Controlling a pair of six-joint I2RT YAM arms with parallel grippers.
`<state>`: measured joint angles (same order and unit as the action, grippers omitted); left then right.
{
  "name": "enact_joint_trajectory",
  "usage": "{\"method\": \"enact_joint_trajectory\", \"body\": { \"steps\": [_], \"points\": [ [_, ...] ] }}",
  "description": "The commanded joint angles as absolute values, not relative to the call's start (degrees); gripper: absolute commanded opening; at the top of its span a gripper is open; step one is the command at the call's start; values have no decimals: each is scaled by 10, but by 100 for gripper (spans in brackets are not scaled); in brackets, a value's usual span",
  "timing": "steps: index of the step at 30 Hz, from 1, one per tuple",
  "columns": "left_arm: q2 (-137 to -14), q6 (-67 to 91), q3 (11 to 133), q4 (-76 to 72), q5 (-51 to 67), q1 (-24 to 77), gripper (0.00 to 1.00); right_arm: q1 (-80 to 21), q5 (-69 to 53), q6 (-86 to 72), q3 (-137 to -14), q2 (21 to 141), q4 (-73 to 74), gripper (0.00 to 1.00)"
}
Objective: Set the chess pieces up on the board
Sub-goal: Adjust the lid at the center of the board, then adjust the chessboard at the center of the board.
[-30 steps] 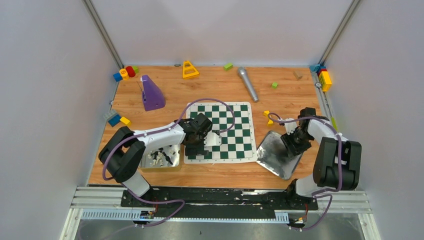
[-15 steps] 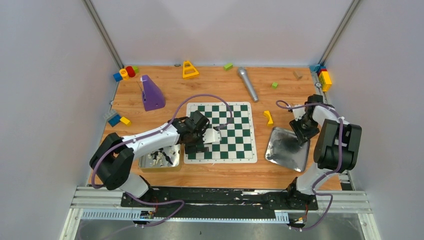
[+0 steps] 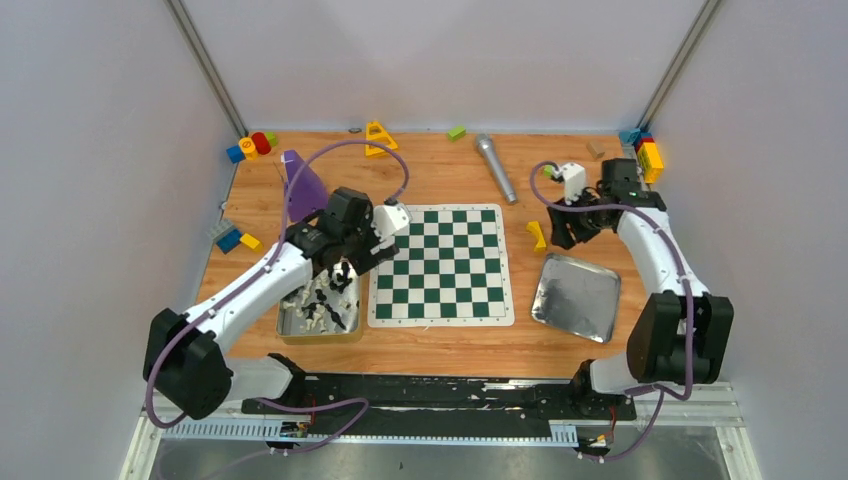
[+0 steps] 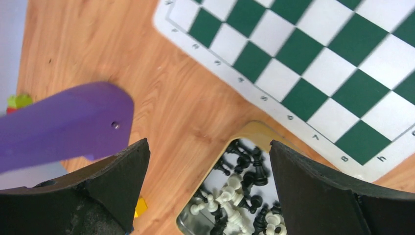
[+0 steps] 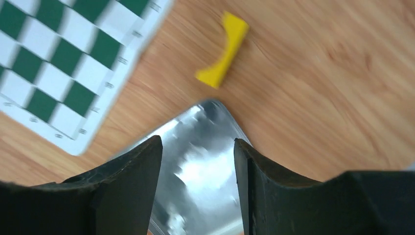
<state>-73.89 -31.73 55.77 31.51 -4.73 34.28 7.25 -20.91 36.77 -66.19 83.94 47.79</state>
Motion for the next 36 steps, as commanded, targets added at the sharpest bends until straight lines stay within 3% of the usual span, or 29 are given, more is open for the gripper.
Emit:
{"method": "enact_joint_trajectory", "body": {
  "steps": [1, 8, 16, 27, 36],
  "points": [
    [-697, -253, 593, 308, -17, 291, 100, -48, -328, 290, -674, 827, 421, 57],
    [-669, -216, 611, 331, 32, 185, 100, -205, -275, 222, -719, 967, 302, 49],
    [-652, -213, 599, 360, 24, 120, 100, -249, -190, 205, -789, 1114, 264, 45],
    [-621, -242, 563, 359, 2, 104, 100, -275, -73, 251, -712, 1109, 222, 45],
    [-616, -250, 540, 338, 2, 104, 100, -278, -36, 245, -697, 1108, 203, 52]
  ]
}}
